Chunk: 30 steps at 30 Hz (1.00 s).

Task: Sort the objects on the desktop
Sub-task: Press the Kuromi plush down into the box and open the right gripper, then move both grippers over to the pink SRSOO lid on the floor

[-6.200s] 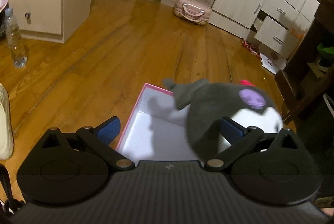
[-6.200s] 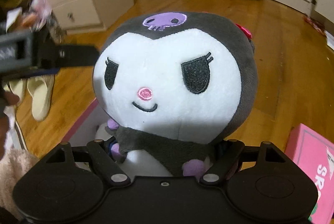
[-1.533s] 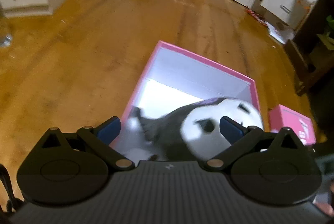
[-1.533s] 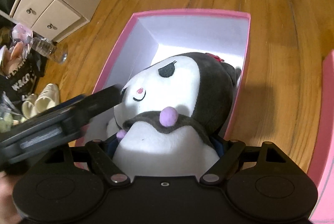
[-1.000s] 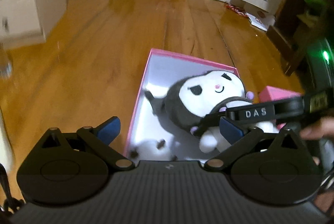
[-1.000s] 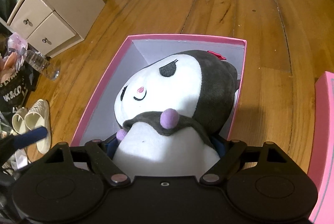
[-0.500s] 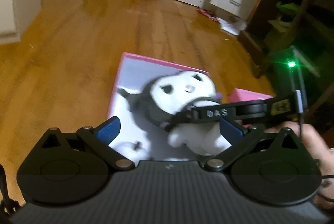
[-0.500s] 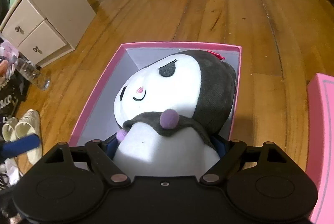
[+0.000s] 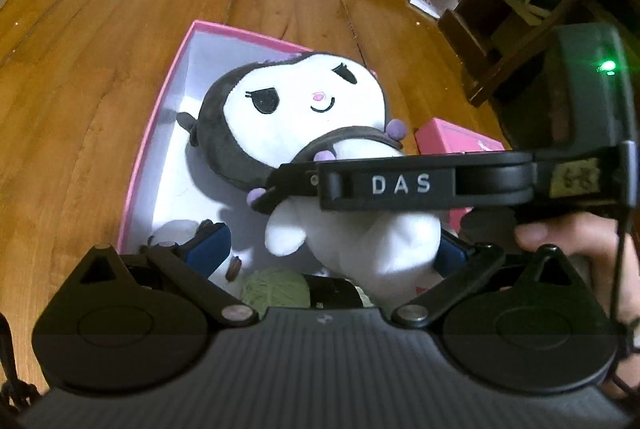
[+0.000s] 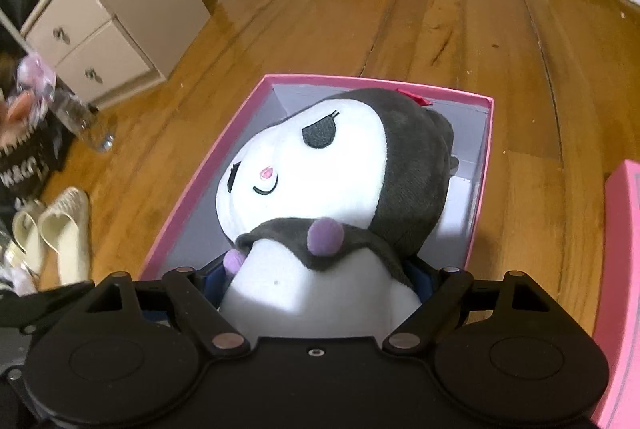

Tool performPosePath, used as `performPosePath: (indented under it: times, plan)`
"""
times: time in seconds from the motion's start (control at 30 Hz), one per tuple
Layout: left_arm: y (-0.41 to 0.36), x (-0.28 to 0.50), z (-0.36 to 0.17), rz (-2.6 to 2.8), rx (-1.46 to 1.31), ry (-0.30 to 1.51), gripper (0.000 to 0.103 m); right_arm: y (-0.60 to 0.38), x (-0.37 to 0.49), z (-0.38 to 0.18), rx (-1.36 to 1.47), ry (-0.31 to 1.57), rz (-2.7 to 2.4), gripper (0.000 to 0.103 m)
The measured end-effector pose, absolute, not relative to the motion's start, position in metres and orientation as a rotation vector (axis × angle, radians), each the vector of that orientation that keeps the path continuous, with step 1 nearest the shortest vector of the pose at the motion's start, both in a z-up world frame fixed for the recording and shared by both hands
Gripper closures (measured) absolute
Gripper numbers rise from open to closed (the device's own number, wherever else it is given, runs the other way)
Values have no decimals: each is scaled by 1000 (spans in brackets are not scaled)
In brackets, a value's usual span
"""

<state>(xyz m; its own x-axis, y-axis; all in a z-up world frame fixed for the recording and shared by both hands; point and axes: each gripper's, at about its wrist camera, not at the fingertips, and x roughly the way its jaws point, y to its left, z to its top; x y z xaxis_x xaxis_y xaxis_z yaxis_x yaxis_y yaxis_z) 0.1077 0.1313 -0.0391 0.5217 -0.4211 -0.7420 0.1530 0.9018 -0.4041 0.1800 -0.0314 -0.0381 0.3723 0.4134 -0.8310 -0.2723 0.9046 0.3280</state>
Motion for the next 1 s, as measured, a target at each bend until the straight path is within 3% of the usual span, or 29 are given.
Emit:
performPosePath:
  times: [0.23,0.57,0.8,0.87,1.0]
  plan:
    - [122,115,-58,-166,-191,1062,0,-38,184,-36,182,1125,454,15]
    - [131,110,-51,-133,-250,1012,0,-53,183,-5,195,1034,483,16]
    - [154,112,-44,-109,-311,961,0,-47,185,-20,186,1071,499,34]
    - [154,112,-44,-117,-314,970,0,-41,186,-27,145,1080,490,46]
    - [156,110,-36,-111,-299,936,0,-28,182,-37,1,1060,441,46]
